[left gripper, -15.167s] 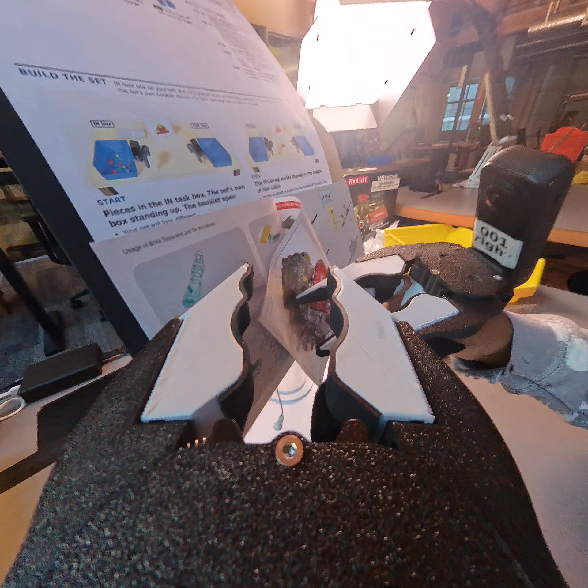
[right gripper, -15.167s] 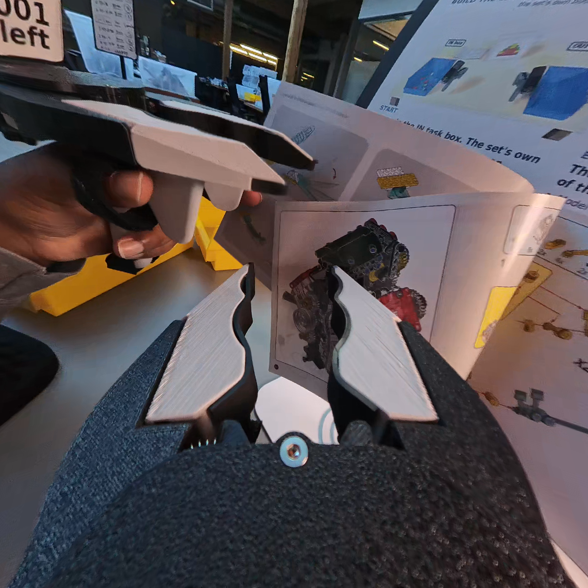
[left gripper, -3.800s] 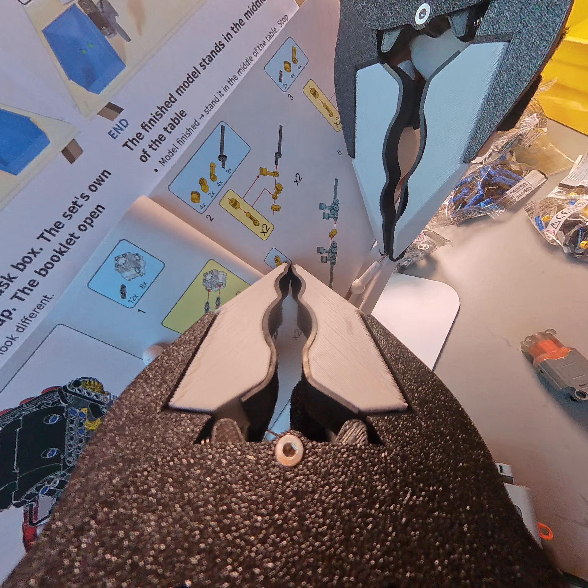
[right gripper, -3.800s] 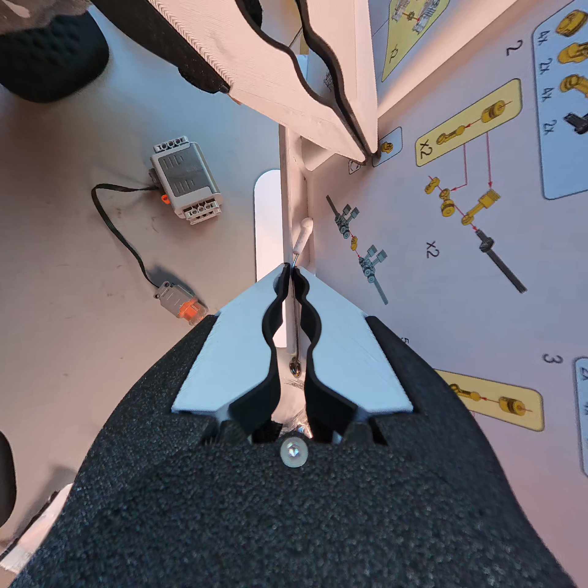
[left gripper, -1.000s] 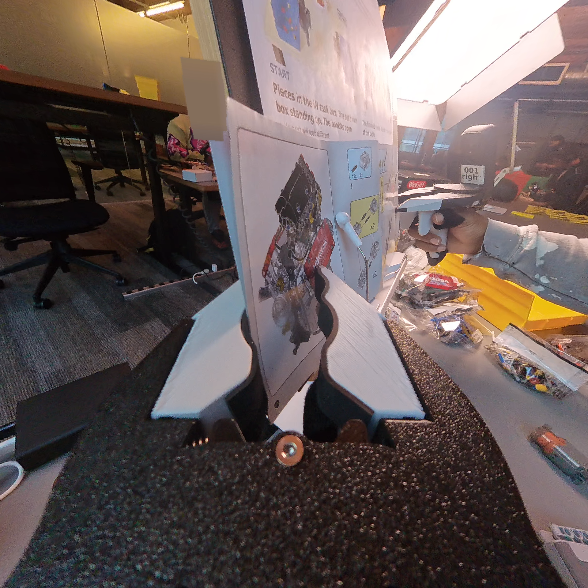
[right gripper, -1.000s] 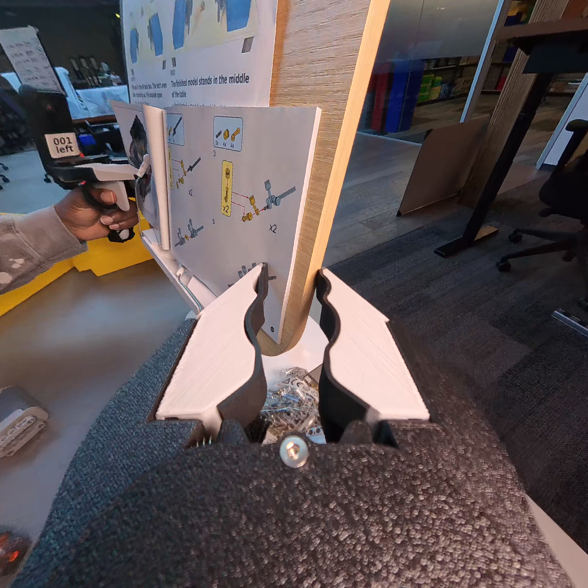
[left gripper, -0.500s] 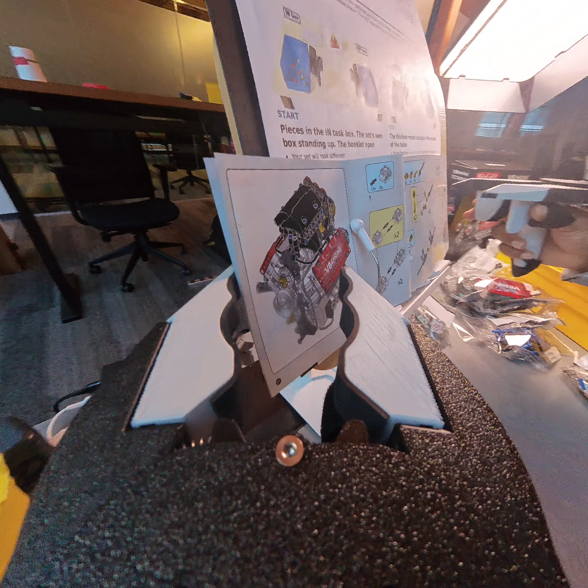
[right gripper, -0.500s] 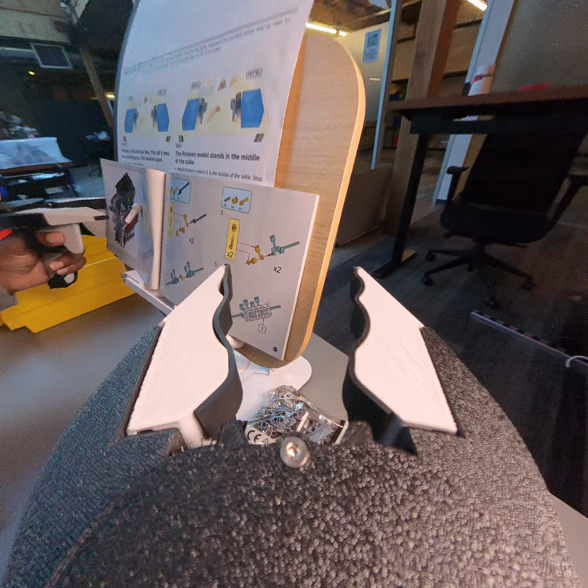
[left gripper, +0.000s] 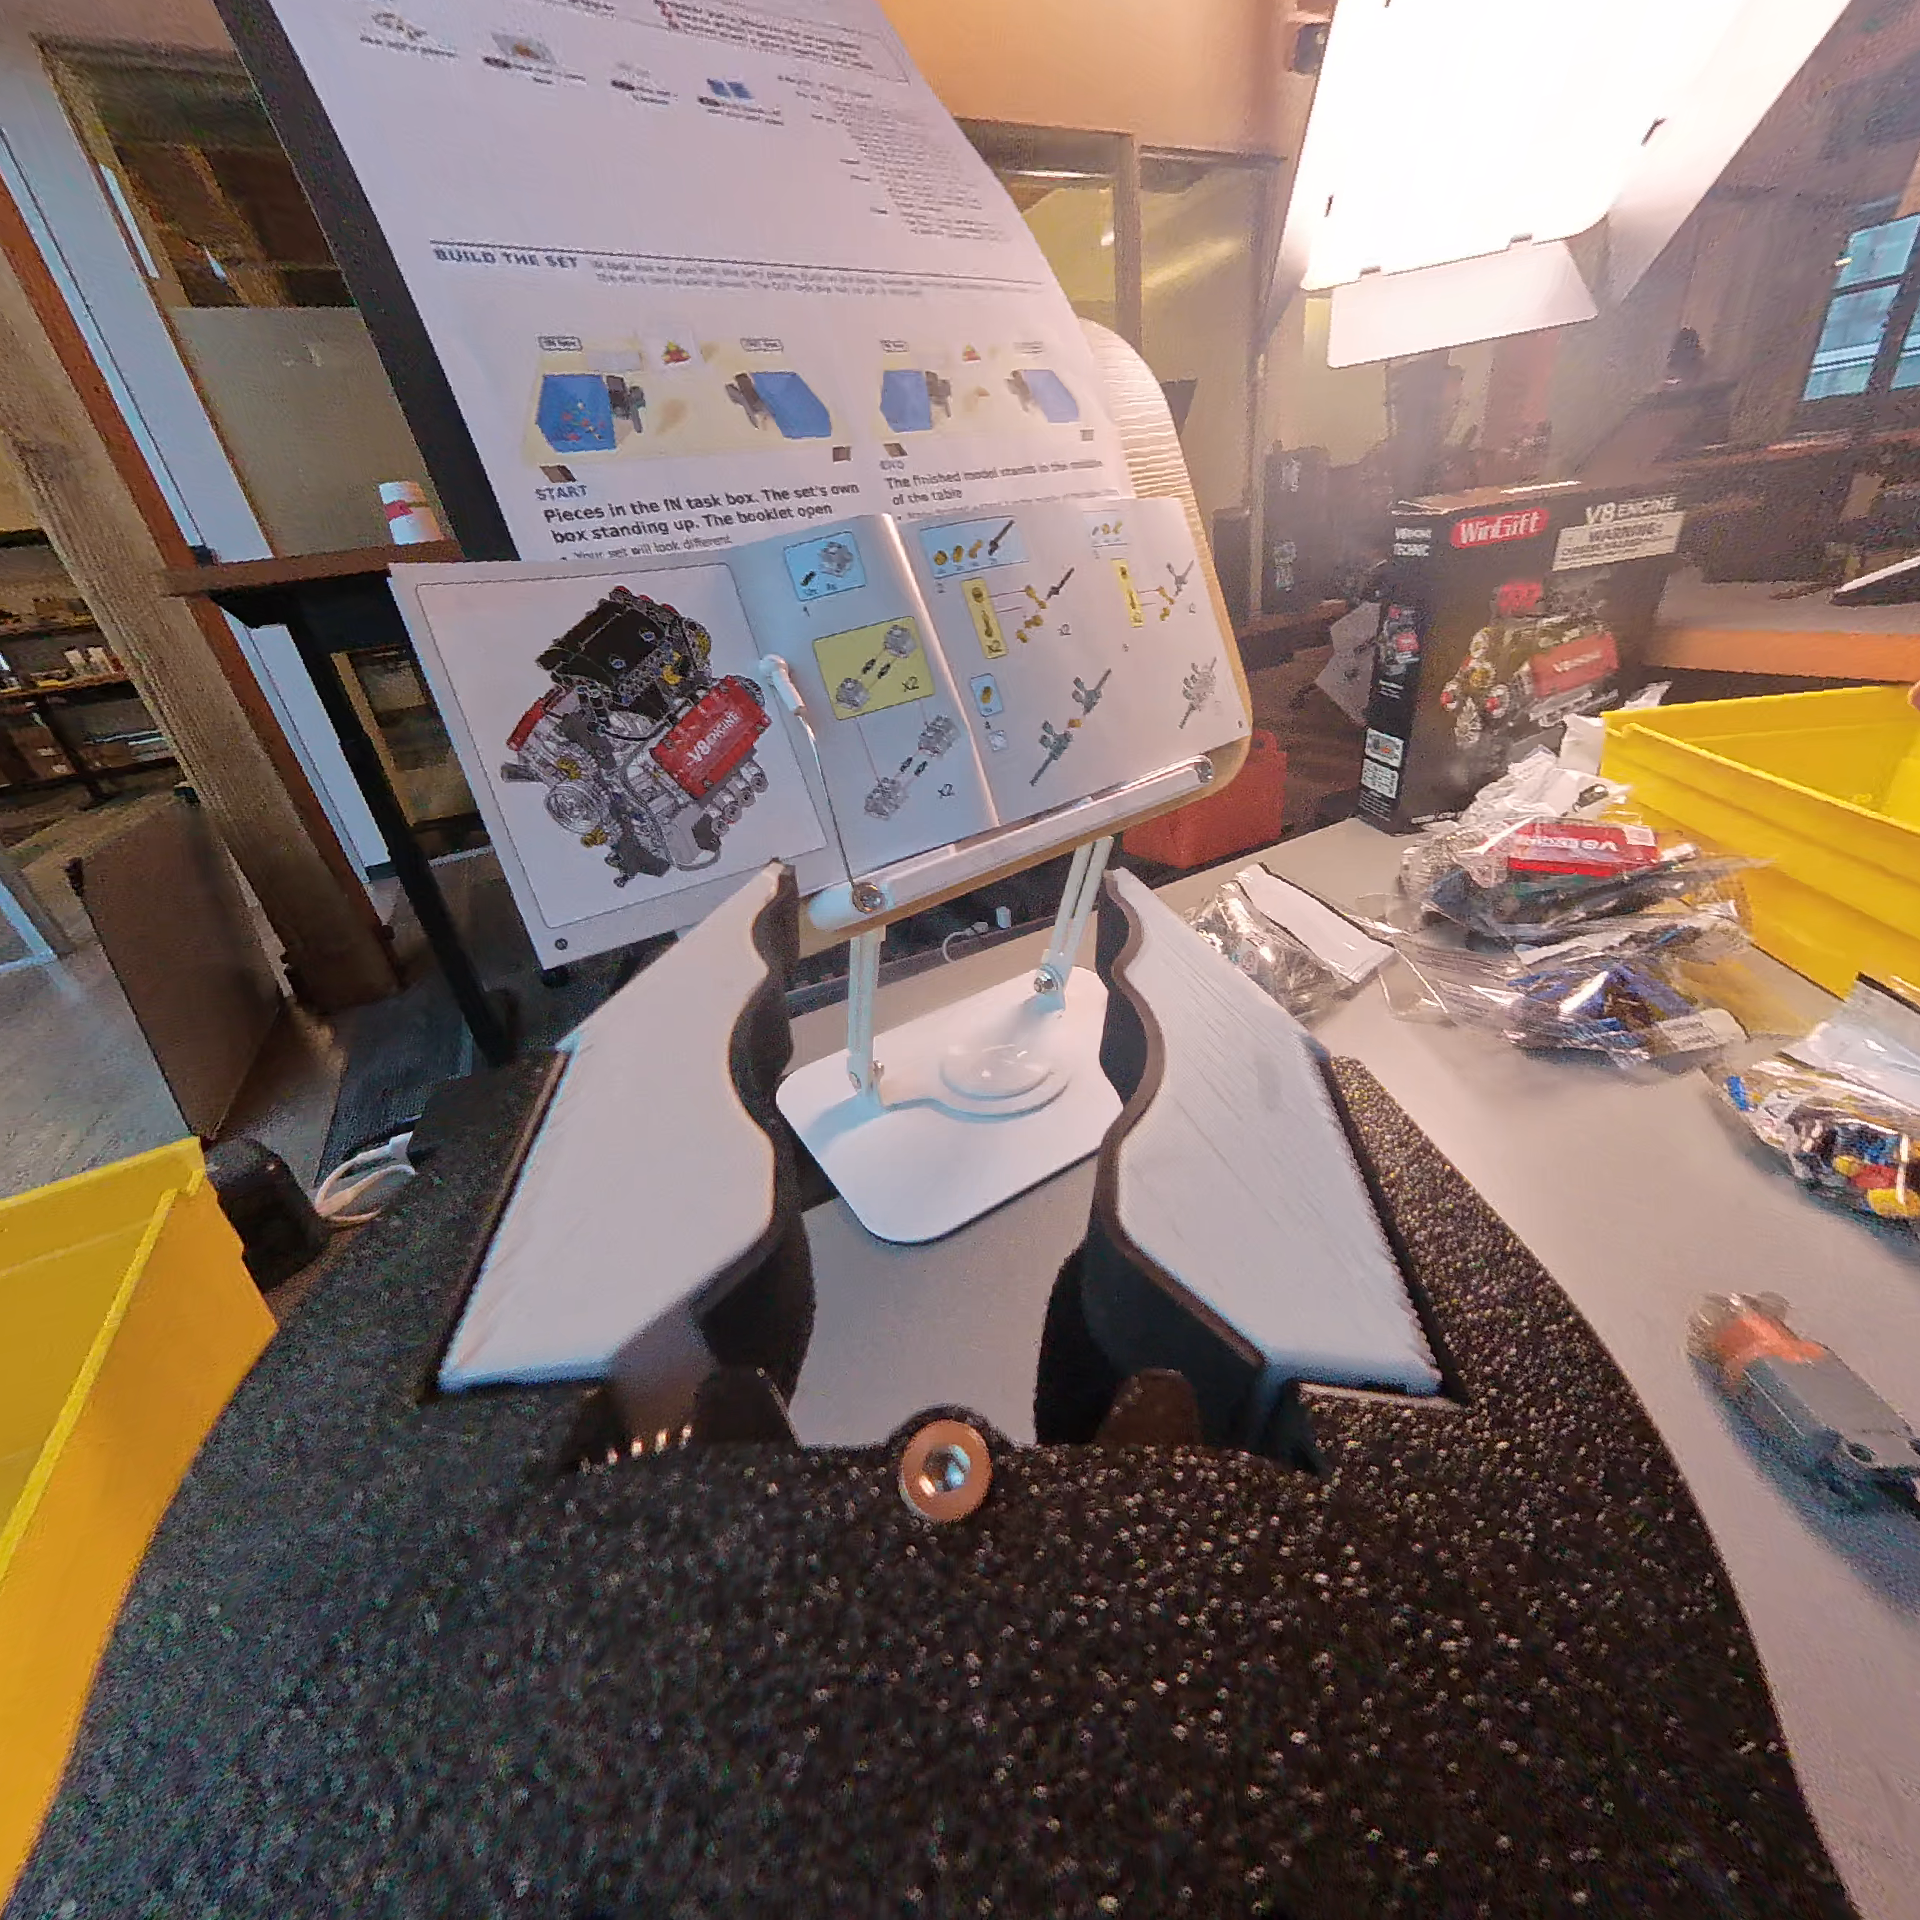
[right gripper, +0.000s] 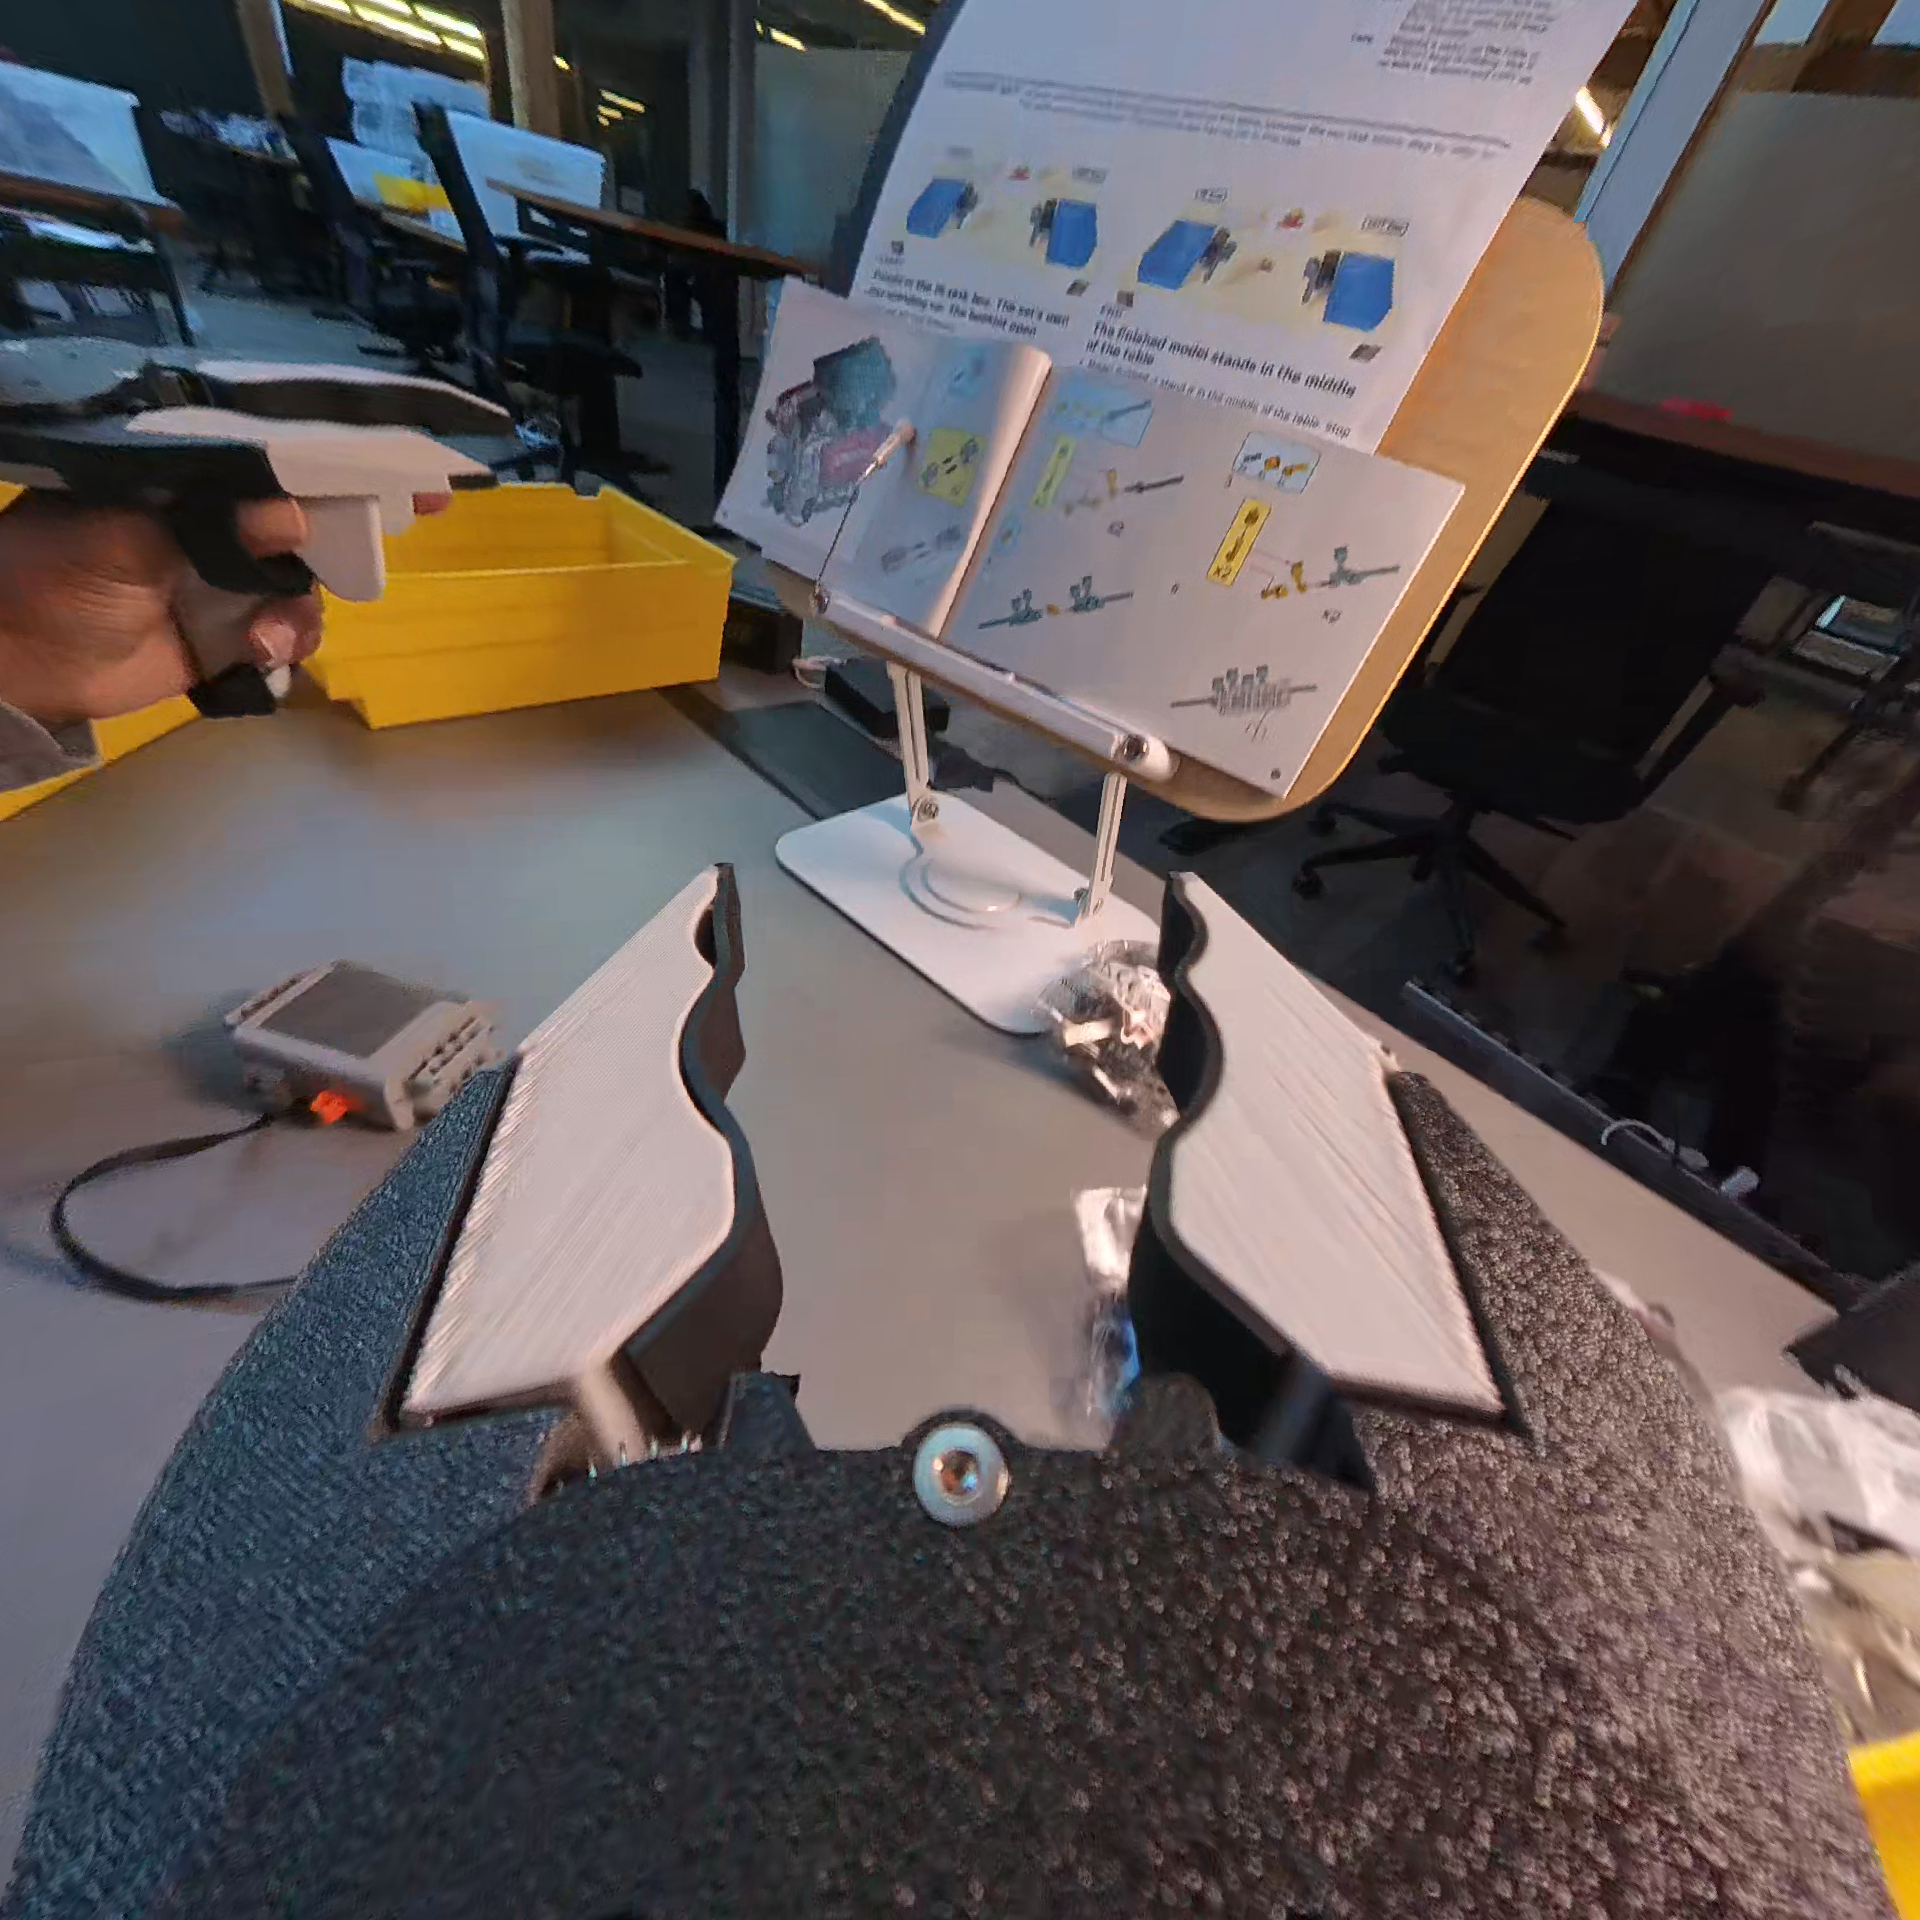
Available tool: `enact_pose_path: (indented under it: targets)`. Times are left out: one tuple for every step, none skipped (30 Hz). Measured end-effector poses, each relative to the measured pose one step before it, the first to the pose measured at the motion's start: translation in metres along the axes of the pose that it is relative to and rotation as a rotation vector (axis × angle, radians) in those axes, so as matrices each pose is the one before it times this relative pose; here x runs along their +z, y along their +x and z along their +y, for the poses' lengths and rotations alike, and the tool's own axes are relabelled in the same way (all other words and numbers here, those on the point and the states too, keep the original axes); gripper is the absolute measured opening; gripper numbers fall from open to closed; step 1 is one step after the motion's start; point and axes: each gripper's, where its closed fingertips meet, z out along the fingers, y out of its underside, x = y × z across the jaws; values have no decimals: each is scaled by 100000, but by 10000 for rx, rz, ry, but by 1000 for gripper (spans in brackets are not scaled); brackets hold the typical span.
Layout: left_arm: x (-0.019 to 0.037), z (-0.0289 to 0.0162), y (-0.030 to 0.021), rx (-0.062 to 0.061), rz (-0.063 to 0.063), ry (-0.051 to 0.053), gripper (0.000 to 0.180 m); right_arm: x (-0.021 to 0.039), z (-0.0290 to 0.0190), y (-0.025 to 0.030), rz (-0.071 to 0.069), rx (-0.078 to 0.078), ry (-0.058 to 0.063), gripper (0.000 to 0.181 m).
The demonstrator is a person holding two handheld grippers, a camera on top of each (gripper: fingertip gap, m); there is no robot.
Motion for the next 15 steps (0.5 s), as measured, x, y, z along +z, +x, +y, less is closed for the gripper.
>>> enact_pose_path:
  targets:
    - [-919,152,672,25,-9,1,51,-1038,941,-869,64,14,-238,80]
    - [-842,254,778,-106,109,-4,50,-967,978,-934,33,-18,-224,80]
    - [-741,428,848,-185,208,-55,51,-865,972,-825,104,-27,-177,79]
    - [-601,490,565,-198,92,-57,59,-704,919,-838,80,15,-116,76]
    - [-507,290,452,-122,96,82,71,-486,849,-956,-43,43,-81,73]
    - [-332,126,348,-80,116,126,78,-246,838,-850,-14,62,-104,73]
    - [-56,125,184,-16,99,46,87,0,772,-670,12,3,-85,73]
    - [178,194,-32,42,28,-69,98,224,630,-354,112,16,-36,73]
    - [261,137,-201,19,-29,-41,103,431,480,-261,52,53,-27,73]
    - [279,65,-206,-87,27,71,102,612,376,-339,-81,25,-69,74]
    - [329,151,-370,-231,-17,70,98,728,304,-262,-113,-5,-120,74]
    - [317,184,-551,-288,-59,99,87,810,196,-185,-112,-78,-120,75]
    - [234,10,-587,-132,-55,251,72,845,117,-102,-94,-118,-128,75]
    - [186,67,-513,115,-47,193,56,883,139,-18,-72,-154,-216,75]
    - [151,303,-398,367,-80,-13,41,889,74,19,-59,-229,-219,75]
